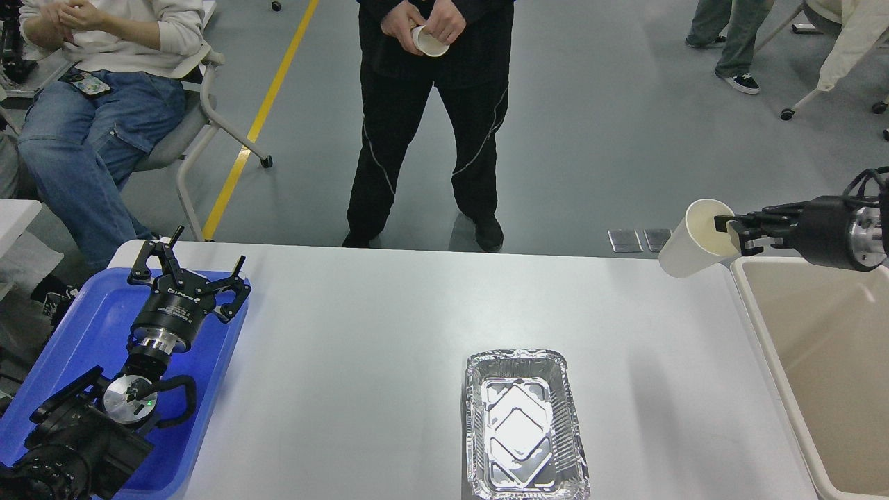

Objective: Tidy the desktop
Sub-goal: 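Lift the cup with the right gripper and carry it over the beige bin, then lower the cup into the beige bin and open the right gripper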

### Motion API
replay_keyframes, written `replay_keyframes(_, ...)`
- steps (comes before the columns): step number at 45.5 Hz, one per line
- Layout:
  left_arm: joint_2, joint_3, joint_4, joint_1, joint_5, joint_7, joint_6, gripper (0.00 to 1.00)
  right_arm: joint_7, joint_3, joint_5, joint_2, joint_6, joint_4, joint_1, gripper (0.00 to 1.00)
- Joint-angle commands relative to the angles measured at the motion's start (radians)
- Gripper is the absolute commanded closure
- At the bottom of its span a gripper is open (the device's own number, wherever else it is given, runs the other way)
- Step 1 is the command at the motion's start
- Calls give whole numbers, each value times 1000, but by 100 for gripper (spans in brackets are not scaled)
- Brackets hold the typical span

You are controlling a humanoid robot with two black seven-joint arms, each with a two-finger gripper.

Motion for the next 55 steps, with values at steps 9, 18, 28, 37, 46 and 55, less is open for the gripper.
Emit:
replay_keyframes(9, 0, 0, 0, 0, 0, 0, 0, 0, 0, 14, 11, -51, -18, -16, -2, 100)
replay_keyframes(18, 0, 0, 0, 0, 0, 0, 0, 0, -5, 11, 149, -88, -82, -76, -42, 100)
replay_keyframes(28, 0, 0, 0, -2, 0, 0, 0, 0, 0, 14, 242, -40, -165, -297, -151, 100)
replay_keyframes(37, 0, 0, 0, 0, 0, 0, 0, 0, 1, 2, 529, -20, -174, -361, -235, 100)
replay_keyframes(46, 0, 0, 0, -2, 0, 0, 0, 0, 6, 16, 706, 47, -205, -516, -329, 100)
replay_keyframes(55, 0, 0, 0, -2, 0, 0, 0, 0, 34, 16, 868, 165, -208, -746, -400, 100)
